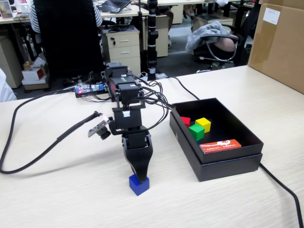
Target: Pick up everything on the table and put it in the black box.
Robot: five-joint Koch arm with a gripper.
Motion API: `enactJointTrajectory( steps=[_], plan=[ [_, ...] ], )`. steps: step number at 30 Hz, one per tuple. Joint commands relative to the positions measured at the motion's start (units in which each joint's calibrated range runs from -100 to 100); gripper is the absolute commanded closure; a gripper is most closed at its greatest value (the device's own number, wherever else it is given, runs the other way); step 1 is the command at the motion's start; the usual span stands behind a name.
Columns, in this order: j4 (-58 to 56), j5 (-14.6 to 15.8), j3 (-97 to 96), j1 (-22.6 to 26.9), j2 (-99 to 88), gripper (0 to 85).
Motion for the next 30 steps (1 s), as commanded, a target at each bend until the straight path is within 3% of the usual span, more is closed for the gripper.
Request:
enactJointTrajectory(
  steps=[1,4,6,16,21,23,26,30],
  plan=[
    [-1.84,0.05,2.78,-0.24,-1.97,55.3],
    [-1.75,0.54,2.69,-0.39,-4.95,42.0],
    [-1.66,0.98,2.78,-0.44,-7.25,39.2],
    [0.58,0.59,3.51,-0.54,-4.95,39.2],
    [-0.02,0.15,2.87,-0.44,-1.74,45.2],
    [-0.71,-0.29,2.78,-0.44,-1.62,54.3],
    [-2.18,-0.54,2.24,-0.39,-2.08,61.0],
    [-4.69,-0.34,1.97,-0.49,-3.57,62.0]
  ],
)
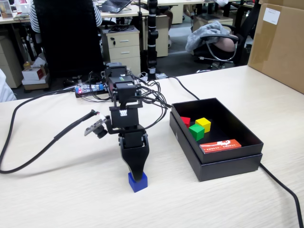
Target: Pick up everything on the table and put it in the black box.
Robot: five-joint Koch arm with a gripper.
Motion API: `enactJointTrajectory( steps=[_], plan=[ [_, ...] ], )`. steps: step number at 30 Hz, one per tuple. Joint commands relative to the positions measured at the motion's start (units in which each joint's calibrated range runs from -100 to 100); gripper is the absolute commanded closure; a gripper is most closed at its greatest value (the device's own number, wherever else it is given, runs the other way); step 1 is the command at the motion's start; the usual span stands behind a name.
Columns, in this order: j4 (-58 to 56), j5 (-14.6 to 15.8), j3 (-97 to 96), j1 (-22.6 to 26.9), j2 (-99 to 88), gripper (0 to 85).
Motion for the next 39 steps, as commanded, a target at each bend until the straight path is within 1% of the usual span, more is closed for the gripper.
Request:
enactJointTrajectory(
  steps=[1,2,3,5,6,7,13,18,20,22,23,24,26,28,30,35,36,39],
  plan=[
    [-4.38,-0.2,1.79,-0.15,-4.58,61.6],
    [-4.38,-0.05,1.88,-0.24,-5.15,60.6],
    [-4.29,0.34,1.97,-0.34,-5.61,56.0],
    [-4.21,0.59,1.97,-0.49,-6.18,41.6],
    [-4.12,0.59,2.24,-0.49,-6.41,37.6],
    [-3.95,0.63,2.33,-0.49,-6.76,36.6],
    [-3.26,0.83,2.6,-0.29,-7.22,36.6],
    [-2.91,0.49,2.51,-0.15,-5.38,38.4],
    [-2.91,0.29,2.24,-0.1,-4.35,43.9],
    [-3.08,0.2,1.88,-0.1,-3.43,47.6],
    [-3.34,0.2,1.88,-0.1,-3.31,51.2],
    [-3.6,0.0,1.69,-0.15,-3.2,59.6],
    [-3.69,-0.05,1.69,-0.2,-3.2,67.2],
    [-3.69,-0.24,1.69,-0.29,-3.66,83.3],
    [-3.78,-0.29,1.24,-0.29,-4.92,84.5],
    [-3.95,0.68,-12.45,1.81,-27.41,84.5],
    [-3.95,1.07,-19.16,3.32,-37.62,84.6],
    [-3.95,2.2,-29.22,6.84,-51.74,84.6]
  ],
)
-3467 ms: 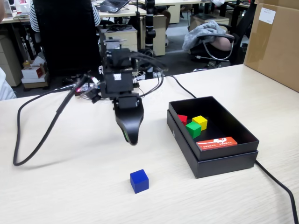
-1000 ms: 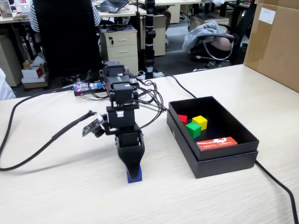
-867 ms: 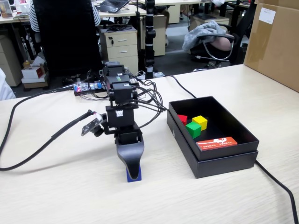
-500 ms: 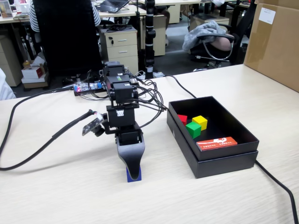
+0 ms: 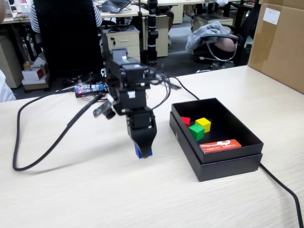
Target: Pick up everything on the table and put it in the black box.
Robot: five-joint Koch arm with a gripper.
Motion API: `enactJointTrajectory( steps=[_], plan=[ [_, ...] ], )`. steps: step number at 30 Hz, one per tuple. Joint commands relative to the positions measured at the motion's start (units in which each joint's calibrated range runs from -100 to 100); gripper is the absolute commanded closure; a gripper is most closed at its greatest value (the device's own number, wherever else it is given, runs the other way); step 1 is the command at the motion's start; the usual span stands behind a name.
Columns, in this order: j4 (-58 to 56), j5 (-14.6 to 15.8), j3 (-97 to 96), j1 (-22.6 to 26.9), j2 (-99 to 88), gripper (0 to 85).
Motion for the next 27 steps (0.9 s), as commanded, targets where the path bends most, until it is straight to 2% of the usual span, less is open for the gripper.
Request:
enactJointTrajectory(
  steps=[1,6,12,15,23,25,27],
  plan=[
    [0.0,1.51,-2.46,3.66,-18.66,84.6],
    [0.0,4.2,-10.9,11.09,-29.56,84.5],
    [0.26,5.47,-11.17,16.56,-27.04,83.4],
    [0.26,5.67,-10.62,17.58,-22.33,74.2],
    [0.26,6.5,-5.36,16.65,-5.81,74.2],
    [0.26,6.5,-5.0,16.21,-4.21,69.3],
    [0.26,6.45,-5.55,16.07,-3.86,60.4]
  ],
)
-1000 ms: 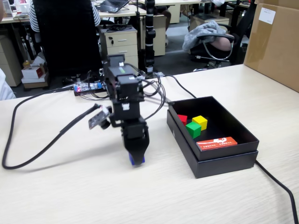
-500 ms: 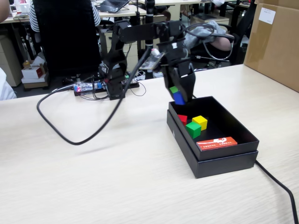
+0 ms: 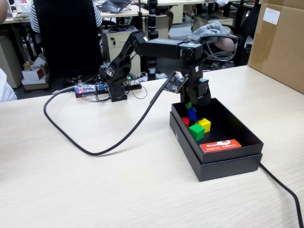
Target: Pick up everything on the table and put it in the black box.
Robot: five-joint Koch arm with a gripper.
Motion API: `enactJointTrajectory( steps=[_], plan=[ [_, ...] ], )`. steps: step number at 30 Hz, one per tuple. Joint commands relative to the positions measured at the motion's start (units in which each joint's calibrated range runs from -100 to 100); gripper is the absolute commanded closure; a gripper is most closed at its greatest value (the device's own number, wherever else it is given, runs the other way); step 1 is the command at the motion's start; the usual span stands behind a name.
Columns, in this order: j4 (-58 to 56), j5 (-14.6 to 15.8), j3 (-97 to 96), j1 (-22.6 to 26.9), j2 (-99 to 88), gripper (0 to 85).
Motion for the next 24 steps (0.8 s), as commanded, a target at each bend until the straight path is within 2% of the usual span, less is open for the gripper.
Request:
enactJointTrajectory(
  steps=[1,3,6,9,18,20,21,24],
  plan=[
    [-0.05,-0.05,3.22,-0.49,-1.4,58.0],
    [-0.05,0.0,2.77,-0.54,-2.09,57.3],
    [-0.05,0.73,0.23,-0.59,-5.76,42.8],
    [0.04,1.12,-5.12,-0.68,-14.6,36.7],
    [6.0,0.83,-22.62,-4.64,-51.54,36.0],
    [9.54,0.0,-28.15,-6.84,-58.54,36.0],
    [15.33,-1.42,-35.31,-9.72,-65.08,36.0],
    [24.83,-3.61,-48.0,-13.58,-73.81,35.9]
  ],
)
